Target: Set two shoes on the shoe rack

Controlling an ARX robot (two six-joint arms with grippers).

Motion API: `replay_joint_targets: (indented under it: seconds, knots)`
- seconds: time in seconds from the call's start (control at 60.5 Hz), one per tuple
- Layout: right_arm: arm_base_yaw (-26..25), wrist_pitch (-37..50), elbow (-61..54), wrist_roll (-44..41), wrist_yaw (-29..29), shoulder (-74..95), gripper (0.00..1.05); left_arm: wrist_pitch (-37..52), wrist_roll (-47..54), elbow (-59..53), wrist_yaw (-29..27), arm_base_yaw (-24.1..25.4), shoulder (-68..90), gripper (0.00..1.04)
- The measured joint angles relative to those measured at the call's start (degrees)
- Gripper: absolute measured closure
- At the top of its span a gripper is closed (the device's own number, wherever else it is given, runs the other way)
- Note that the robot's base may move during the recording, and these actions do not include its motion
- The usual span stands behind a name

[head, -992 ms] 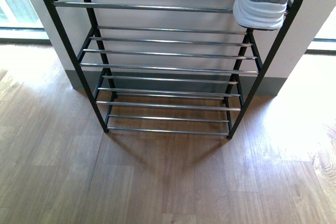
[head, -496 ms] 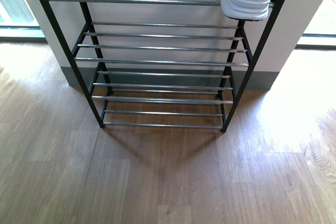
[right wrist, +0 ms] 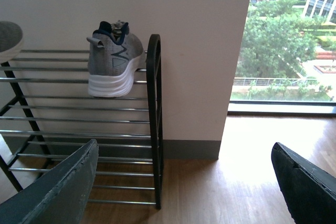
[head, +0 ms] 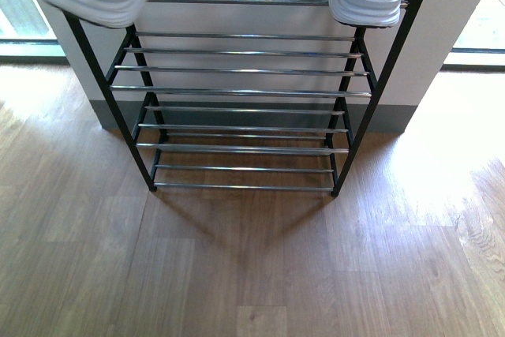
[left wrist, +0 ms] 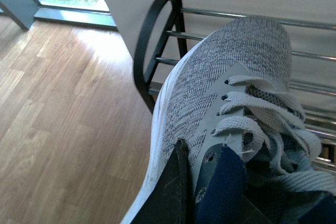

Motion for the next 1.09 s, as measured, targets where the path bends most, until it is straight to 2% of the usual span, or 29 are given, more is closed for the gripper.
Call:
replay_joint_targets:
  seconds: [0.149,0.248,0.314,0.414,0.662,1.092]
  knots:
    - [0.0,0.0,0.0,0.0,0.0,0.0,0.09,-7.4,0.3,18.1,3.0,-0.5,12.8,1.04]
    - [0.0,0.0,0.0,0.0,0.0,0.0,0.09,-12.3,-0.1,34.0,4.9,-2.2,23.0,1.04]
    - [0.0,0.0,0.0,0.0,0.0,0.0,0.09,-18.9,-0.4,47.9,6.9,-3.5,31.3,1.04]
    - [0.0,0.0,0.0,0.0,0.0,0.0,0.09,-23.6,-1.1,58.5,7.1,-4.9,38.4,1.04]
    - [0.0,0.0,0.0,0.0,0.0,0.0,0.09,-19.6,-5.3,66.9,9.1,-6.0,43.0,1.04]
    - [0.0,0.0,0.0,0.0,0.0,0.0,0.09,-12.6,-12.8,67.6,11.0,-6.0,44.2,1.03]
